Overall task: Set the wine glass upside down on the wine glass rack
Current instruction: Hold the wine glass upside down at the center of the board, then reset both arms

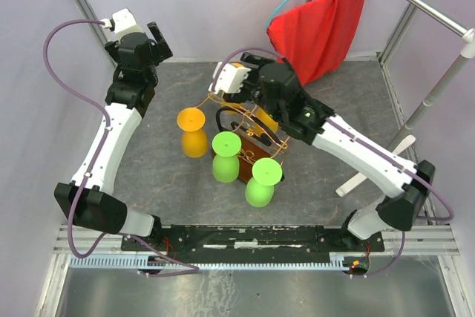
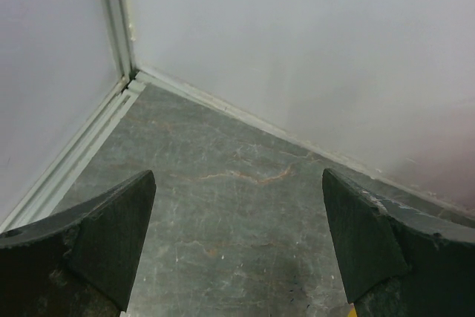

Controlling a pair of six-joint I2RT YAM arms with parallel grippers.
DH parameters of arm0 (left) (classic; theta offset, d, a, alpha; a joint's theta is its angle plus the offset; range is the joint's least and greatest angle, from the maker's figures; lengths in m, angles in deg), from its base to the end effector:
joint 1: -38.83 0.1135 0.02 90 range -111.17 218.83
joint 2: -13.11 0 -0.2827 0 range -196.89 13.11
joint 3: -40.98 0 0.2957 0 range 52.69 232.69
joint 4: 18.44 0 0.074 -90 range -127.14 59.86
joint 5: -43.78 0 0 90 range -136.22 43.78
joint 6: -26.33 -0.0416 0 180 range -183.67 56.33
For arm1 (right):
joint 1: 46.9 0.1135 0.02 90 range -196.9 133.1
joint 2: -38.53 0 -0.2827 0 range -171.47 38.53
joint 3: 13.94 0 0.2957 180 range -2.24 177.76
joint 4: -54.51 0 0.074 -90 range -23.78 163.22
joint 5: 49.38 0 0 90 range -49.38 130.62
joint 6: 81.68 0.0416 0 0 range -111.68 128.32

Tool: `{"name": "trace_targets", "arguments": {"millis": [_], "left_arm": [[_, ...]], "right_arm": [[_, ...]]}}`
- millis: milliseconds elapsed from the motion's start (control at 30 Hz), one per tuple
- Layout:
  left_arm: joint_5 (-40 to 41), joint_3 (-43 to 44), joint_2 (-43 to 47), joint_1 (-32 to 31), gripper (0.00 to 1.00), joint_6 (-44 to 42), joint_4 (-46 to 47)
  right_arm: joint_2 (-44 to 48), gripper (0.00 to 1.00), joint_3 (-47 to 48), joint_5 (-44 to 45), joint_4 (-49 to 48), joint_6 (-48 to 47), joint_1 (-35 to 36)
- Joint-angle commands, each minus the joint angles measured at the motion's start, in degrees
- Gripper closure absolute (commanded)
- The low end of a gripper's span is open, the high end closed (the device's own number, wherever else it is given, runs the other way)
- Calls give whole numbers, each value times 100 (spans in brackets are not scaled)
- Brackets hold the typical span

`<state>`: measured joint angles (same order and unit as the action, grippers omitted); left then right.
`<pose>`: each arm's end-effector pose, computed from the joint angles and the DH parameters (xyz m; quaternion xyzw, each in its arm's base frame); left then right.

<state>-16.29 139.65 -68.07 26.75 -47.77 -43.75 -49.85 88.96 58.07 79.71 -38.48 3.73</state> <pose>0.3639 -0.0567 0.4668 -0.1939 0.7221 0.0353 0.6632 0.2697 0.3090 0.4492 -0.5079 0.5748 -0.0956 0.6344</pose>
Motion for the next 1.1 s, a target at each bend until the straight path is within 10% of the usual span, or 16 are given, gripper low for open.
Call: {"name": "trace_targets", "arguments": {"millis": [0, 367, 1067], "left_arm": [[540, 199, 83, 3, 1, 612, -245], [517, -775, 726, 1, 1, 944, -172], [329, -1178, 1026, 2, 1, 1029, -263]], "right_arm": [[747, 17, -104, 623, 13, 798, -1], [2603, 6, -1283, 1137, 937, 2002, -1], [3125, 0, -1272, 1111, 1583, 2981, 3]]}}
